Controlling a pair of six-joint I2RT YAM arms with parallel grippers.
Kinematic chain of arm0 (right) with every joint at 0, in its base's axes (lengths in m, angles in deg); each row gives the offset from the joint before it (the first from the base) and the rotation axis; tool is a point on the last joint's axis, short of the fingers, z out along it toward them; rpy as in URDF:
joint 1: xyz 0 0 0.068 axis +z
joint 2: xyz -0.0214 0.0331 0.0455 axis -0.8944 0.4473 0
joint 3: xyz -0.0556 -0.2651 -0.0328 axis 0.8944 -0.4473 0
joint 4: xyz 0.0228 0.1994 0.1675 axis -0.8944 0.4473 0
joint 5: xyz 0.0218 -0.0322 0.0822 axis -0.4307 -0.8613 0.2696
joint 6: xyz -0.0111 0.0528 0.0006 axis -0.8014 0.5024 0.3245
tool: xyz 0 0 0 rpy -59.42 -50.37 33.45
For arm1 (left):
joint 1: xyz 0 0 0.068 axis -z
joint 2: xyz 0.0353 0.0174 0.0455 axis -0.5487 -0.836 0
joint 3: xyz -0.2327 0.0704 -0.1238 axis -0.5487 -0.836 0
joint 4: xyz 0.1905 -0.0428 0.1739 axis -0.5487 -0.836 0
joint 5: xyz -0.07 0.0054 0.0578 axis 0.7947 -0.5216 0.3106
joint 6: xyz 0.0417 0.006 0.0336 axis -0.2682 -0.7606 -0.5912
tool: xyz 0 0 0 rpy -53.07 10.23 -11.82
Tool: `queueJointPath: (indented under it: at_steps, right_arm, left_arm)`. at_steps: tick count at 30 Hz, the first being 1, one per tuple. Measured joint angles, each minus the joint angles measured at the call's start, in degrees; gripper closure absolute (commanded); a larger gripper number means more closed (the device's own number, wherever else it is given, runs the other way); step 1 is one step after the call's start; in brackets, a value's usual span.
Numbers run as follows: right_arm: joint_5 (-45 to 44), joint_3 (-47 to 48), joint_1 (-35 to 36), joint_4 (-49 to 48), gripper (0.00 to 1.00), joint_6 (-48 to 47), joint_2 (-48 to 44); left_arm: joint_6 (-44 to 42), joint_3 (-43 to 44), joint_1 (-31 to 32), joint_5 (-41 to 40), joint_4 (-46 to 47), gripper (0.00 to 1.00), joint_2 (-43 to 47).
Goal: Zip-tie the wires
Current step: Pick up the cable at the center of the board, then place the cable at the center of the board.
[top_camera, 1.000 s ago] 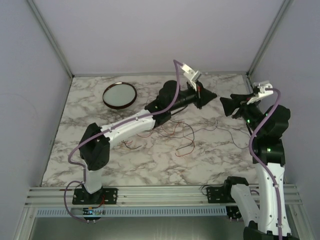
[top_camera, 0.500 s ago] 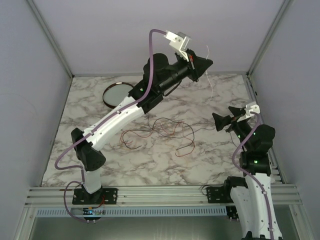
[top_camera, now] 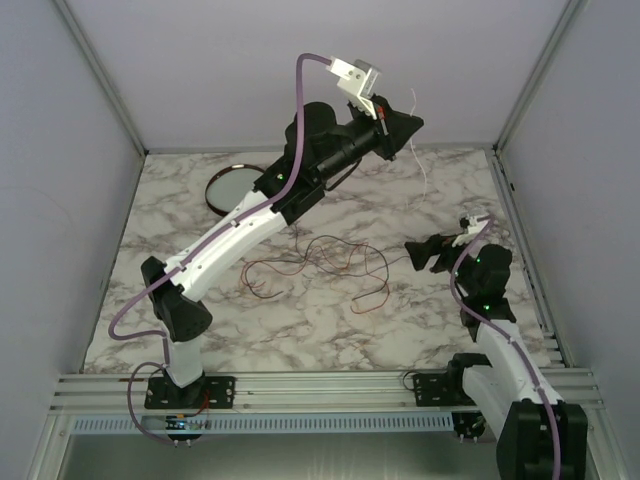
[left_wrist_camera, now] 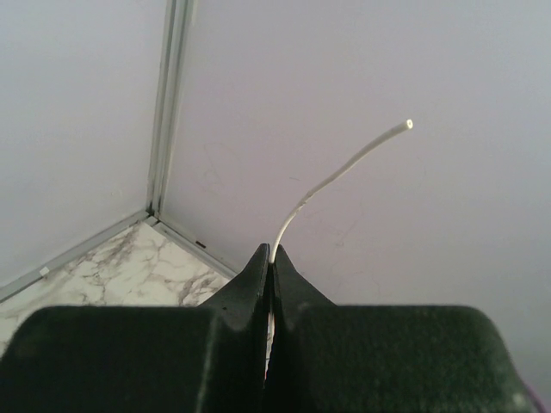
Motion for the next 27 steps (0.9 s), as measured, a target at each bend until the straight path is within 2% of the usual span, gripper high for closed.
queueJointPath:
  at_steps: [6,13,21,24,27]
  right_arm:
    - [-4.2,-5.5,4.2,-10.0,0.20,7.4,7.1]
    - [-13.0,-5.4,9.2,-20.1,0.20,13.2,17.3]
    - [-18.6,-3.7,13.8,-28.6,0.23,18.9,30.2]
    - [-19.6,-2.1,15.2,-32.3,0.31,20.5,34.5]
    - [-19.8,1.1,16.5,-35.2,0.49,21.8,39.7]
  left_arm:
    - [0.2,0.8,0.0,-0.3,-0.5,1.00,-0.1]
    - [0.2,1.0,0.0,-0.3,-0.5,1.00,-0.1]
    - [0.2,1.1,0.0,-0.7,-0.5,1.00,-0.1]
    - [0.2,1.2,0.0,-0.8,-0.5,1.00,-0.1]
    - [0.2,1.2,0.0,-0.8,-0.5,1.00,-0.1]
